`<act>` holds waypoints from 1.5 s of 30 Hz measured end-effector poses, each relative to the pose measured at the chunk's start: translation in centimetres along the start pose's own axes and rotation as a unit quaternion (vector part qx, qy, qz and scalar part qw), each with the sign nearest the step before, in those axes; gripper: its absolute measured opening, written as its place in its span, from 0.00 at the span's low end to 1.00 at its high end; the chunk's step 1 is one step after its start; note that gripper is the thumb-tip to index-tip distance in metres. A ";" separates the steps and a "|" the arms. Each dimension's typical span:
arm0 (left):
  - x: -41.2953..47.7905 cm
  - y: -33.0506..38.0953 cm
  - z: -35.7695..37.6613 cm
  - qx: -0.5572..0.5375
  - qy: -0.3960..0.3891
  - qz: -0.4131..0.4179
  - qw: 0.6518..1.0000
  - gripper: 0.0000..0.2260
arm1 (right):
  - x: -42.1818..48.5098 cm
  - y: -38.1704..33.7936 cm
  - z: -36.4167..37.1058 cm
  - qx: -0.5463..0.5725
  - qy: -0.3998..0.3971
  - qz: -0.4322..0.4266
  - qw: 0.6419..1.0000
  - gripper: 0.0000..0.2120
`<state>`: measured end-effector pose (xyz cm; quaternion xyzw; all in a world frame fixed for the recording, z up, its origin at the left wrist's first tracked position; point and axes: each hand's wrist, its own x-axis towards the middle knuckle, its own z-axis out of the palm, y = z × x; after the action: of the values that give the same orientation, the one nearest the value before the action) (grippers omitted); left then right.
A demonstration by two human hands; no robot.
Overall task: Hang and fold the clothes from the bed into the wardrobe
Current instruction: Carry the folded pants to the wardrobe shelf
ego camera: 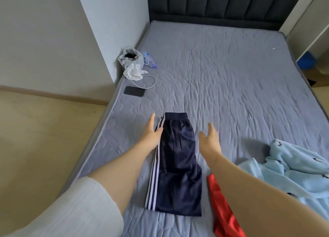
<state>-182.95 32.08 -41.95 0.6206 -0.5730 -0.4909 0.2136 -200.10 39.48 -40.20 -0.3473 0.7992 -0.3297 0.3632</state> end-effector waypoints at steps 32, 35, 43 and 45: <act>-5.3 -30.8 13.5 0.509 -0.071 0.321 0.795 0.15 | -0.6 31.2 14.6 -0.437 -0.227 -0.108 0.863 0.23; -6.9 -29.7 12.6 0.553 -0.149 0.235 0.785 0.11 | -2.3 30.5 14.0 -0.461 -0.243 -0.092 0.848 0.21; -12.5 -28.2 10.0 0.462 -0.460 -0.018 0.758 0.11 | -9.9 30.0 10.7 -0.393 -0.485 0.007 0.781 0.14; -13.4 -27.5 9.4 0.408 -0.521 -0.080 0.745 0.09 | -11.7 29.5 10.1 -0.373 -0.536 0.018 0.757 0.13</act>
<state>-175.35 54.14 -63.86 0.3397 -0.6890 -0.4726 -0.4319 -195.48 61.97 -64.28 -0.5609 0.5399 0.2413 0.5794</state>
